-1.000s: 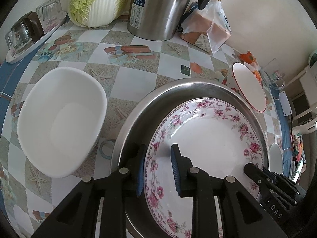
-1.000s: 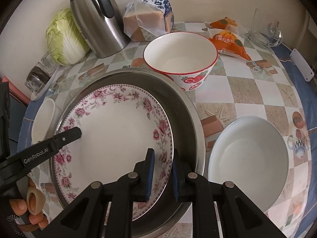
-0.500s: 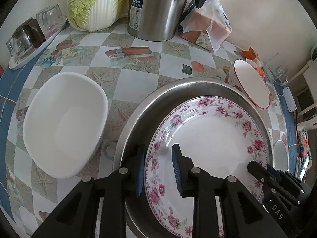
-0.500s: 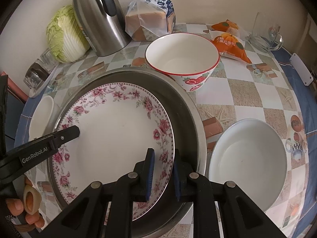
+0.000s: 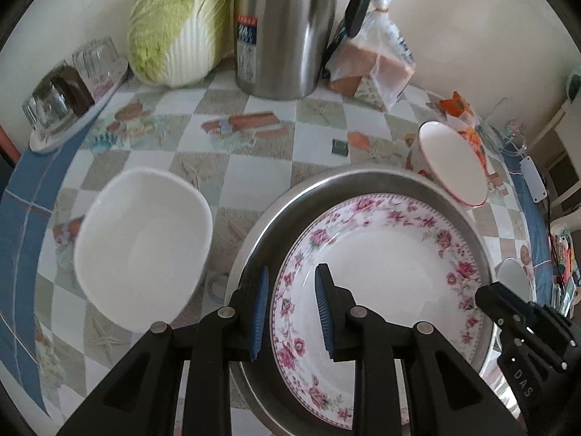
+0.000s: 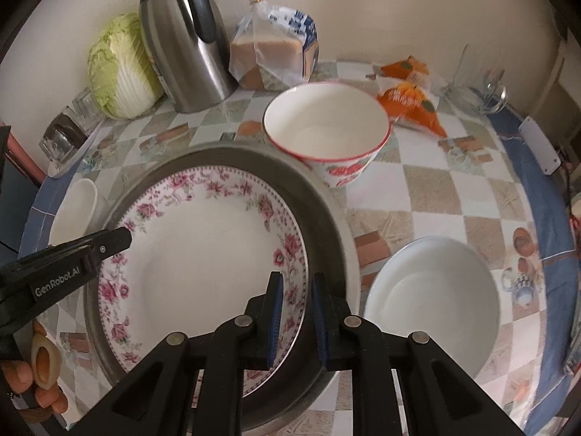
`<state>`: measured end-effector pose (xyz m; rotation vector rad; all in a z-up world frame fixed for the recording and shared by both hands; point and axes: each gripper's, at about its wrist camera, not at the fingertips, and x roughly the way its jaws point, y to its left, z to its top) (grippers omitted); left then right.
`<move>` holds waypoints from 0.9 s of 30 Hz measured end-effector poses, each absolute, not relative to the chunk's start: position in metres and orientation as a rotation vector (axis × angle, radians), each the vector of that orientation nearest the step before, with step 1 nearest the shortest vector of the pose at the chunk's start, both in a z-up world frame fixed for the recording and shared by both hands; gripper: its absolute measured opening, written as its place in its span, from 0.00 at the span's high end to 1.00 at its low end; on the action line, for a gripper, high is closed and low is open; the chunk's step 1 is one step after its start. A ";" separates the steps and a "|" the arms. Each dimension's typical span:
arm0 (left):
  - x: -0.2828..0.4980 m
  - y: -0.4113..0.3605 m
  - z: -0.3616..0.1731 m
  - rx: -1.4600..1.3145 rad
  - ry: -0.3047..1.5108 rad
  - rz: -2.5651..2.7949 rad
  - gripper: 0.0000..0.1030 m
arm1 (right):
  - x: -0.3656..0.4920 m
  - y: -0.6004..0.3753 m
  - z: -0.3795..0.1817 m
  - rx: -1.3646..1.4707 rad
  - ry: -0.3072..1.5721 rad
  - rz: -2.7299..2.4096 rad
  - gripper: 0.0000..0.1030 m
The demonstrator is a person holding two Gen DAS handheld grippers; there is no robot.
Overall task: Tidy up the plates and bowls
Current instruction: 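Lower the plate into the steel basin and open both grippers, then move both grippers toward the red-rimmed strawberry-print bowl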
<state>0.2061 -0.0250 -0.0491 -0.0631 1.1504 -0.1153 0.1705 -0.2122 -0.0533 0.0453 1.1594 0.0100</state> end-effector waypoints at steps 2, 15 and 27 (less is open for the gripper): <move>0.205 -0.027 -0.041 -0.057 1.131 -0.122 0.74 | 0.169 -0.212 -0.041 0.039 1.127 0.012 0.82; 0.202 -0.023 -0.025 -0.015 1.088 -0.045 0.30 | 0.167 -0.216 -0.025 0.034 1.087 -0.023 0.42; 0.201 -0.018 -0.030 -0.004 1.092 0.000 0.20 | 0.168 -0.218 -0.029 0.054 1.082 -0.003 0.10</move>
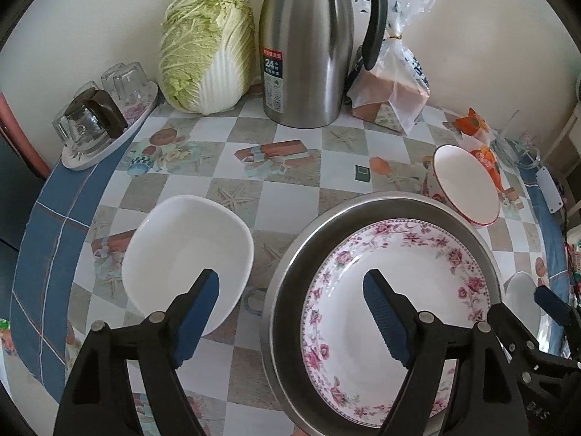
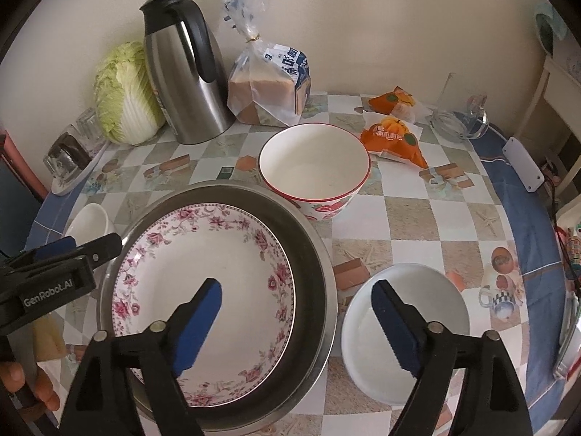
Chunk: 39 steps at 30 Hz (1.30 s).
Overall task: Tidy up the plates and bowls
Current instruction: 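Move both grippers toward the red-rimmed strawberry-print bowl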
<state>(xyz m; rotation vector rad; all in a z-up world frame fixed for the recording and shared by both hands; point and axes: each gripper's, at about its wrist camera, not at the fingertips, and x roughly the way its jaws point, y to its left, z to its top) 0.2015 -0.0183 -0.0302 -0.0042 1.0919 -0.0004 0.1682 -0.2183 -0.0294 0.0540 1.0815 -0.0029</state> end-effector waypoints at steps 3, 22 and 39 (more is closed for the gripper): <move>0.201 -0.016 -0.030 -0.015 1.092 0.002 0.20 | 0.168 -0.218 -0.030 0.055 1.078 0.002 0.02; 0.194 -0.016 -0.022 -0.059 1.047 -0.015 0.04 | 0.160 -0.230 -0.027 0.094 1.067 -0.009 0.00; 0.229 -0.049 -0.023 -0.003 1.037 -0.080 0.04 | 0.172 -0.261 -0.034 0.154 1.016 -0.062 0.00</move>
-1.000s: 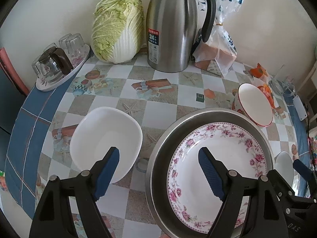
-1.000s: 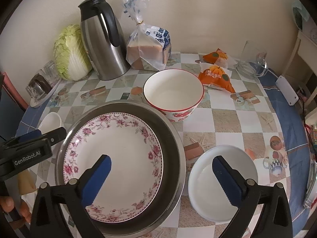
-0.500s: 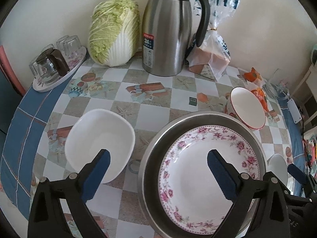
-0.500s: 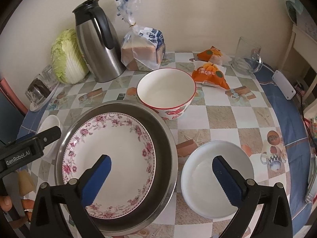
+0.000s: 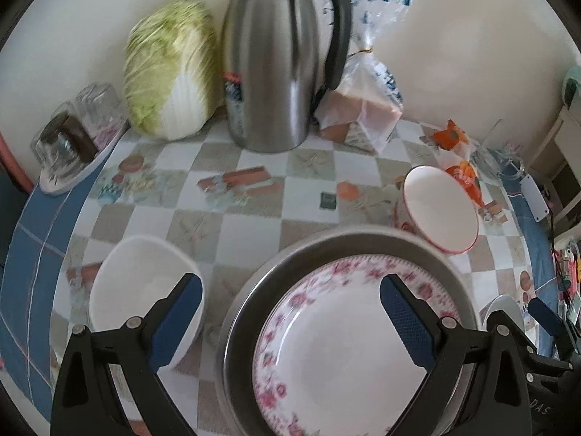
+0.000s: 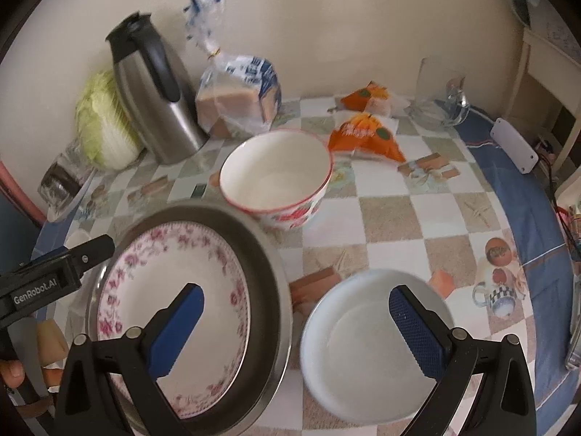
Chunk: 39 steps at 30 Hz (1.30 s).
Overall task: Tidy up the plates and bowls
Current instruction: 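Move both grippers toward the red-rimmed strawberry-print bowl, then close both grippers on the red rim of the bowl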
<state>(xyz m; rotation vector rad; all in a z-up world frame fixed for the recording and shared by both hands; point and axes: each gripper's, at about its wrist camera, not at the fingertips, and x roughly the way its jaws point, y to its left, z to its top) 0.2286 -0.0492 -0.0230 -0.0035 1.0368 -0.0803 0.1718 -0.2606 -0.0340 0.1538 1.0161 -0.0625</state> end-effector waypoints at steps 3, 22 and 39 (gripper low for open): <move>0.239 -0.058 -0.018 0.036 1.033 -0.095 0.04 | 0.176 -0.270 -0.032 0.197 0.995 -0.070 0.00; 0.279 -0.115 0.004 0.163 0.997 -0.195 0.04 | 0.209 -0.300 -0.033 0.236 0.977 -0.106 0.00; 0.321 -0.142 -0.019 0.052 1.108 -0.270 0.04 | 0.260 -0.310 -0.038 0.231 1.014 -0.062 0.00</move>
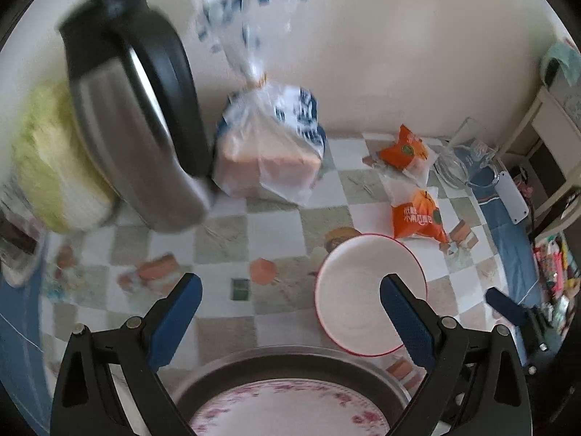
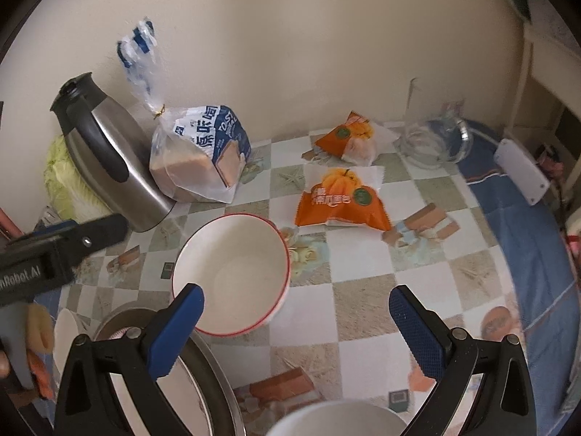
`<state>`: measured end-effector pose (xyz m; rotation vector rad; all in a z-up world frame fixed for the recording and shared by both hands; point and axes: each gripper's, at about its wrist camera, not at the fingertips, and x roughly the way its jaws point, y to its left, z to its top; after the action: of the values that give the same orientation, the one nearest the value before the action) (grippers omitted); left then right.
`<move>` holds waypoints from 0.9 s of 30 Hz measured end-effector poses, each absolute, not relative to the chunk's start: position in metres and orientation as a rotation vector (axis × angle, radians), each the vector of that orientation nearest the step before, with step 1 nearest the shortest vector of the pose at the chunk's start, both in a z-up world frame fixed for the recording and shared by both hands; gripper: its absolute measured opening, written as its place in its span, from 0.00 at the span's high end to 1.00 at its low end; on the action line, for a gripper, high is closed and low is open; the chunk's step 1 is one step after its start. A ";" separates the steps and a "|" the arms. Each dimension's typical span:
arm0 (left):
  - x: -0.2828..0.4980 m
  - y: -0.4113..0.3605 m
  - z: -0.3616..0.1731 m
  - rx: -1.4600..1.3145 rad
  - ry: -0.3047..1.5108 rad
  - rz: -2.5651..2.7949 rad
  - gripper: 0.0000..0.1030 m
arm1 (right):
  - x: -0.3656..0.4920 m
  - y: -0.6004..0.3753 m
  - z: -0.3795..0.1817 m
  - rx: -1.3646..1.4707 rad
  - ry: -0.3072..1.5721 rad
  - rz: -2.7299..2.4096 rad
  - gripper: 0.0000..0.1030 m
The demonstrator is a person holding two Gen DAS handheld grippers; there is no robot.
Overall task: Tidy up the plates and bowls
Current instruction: 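Close both grippers on the red rim of the bowl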
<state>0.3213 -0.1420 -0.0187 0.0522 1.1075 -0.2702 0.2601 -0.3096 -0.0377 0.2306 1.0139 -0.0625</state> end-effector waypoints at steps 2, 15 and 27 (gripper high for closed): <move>0.325 -0.144 -0.029 0.028 1.138 -0.268 0.04 | 0.269 -0.307 -0.045 0.221 1.042 -0.057 0.00; 0.341 -0.167 -0.087 0.075 1.274 -0.261 0.65 | 0.299 -0.303 -0.087 0.232 1.170 -0.054 0.68; 0.343 -0.179 -0.099 0.107 1.280 -0.291 0.92 | 0.310 -0.293 -0.101 0.230 1.205 -0.021 0.85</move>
<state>0.3433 -0.1790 -0.0986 0.1065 1.2804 -0.2908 0.3101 -0.2930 -0.1011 0.2304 1.2050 -0.0208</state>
